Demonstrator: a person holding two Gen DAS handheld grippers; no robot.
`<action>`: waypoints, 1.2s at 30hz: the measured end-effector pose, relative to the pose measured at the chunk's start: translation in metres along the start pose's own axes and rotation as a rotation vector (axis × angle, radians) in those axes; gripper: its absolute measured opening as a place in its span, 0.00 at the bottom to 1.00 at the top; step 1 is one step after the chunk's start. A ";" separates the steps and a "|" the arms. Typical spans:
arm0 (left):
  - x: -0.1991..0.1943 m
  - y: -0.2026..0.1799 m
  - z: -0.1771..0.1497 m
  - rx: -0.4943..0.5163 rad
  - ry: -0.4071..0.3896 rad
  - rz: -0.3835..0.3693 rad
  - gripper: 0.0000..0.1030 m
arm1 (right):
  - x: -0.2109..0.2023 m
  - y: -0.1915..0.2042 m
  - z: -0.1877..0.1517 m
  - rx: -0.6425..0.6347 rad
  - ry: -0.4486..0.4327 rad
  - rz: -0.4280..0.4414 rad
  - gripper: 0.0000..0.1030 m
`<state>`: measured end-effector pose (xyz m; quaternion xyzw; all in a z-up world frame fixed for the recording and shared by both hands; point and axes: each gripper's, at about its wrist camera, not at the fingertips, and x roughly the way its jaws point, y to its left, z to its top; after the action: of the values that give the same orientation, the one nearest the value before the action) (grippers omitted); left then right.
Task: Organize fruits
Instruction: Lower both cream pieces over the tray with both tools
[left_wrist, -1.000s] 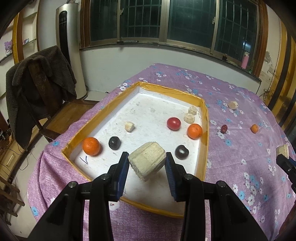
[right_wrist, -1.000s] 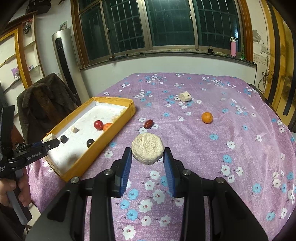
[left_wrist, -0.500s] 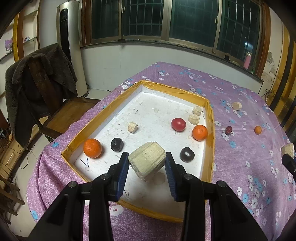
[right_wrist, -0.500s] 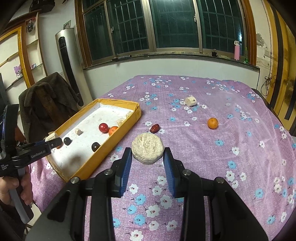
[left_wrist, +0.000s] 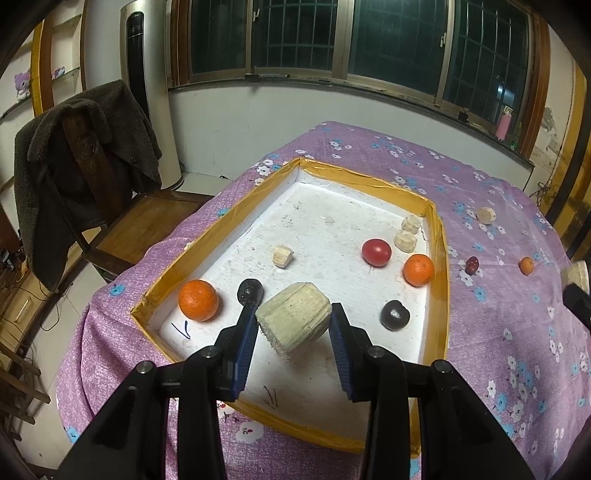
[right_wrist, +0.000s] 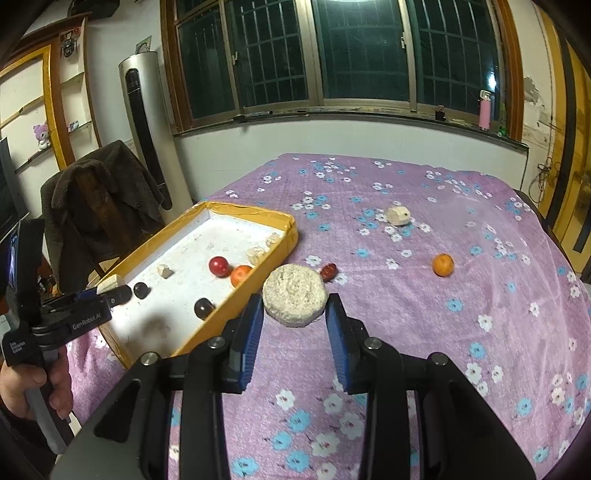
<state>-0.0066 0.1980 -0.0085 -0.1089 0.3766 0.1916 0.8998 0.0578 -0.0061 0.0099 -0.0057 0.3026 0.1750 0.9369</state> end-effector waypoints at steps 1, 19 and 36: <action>0.001 0.000 0.001 0.001 0.001 0.001 0.37 | 0.003 0.003 0.003 -0.006 0.000 0.004 0.35; 0.012 0.007 0.004 0.007 0.012 0.020 0.37 | 0.033 0.030 0.027 -0.037 0.023 0.045 0.35; 0.018 0.009 0.004 0.009 0.021 0.037 0.37 | 0.043 0.049 0.040 -0.062 0.016 0.071 0.35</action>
<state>0.0039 0.2120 -0.0195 -0.0998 0.3889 0.2052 0.8926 0.0967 0.0585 0.0232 -0.0256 0.3044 0.2172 0.9271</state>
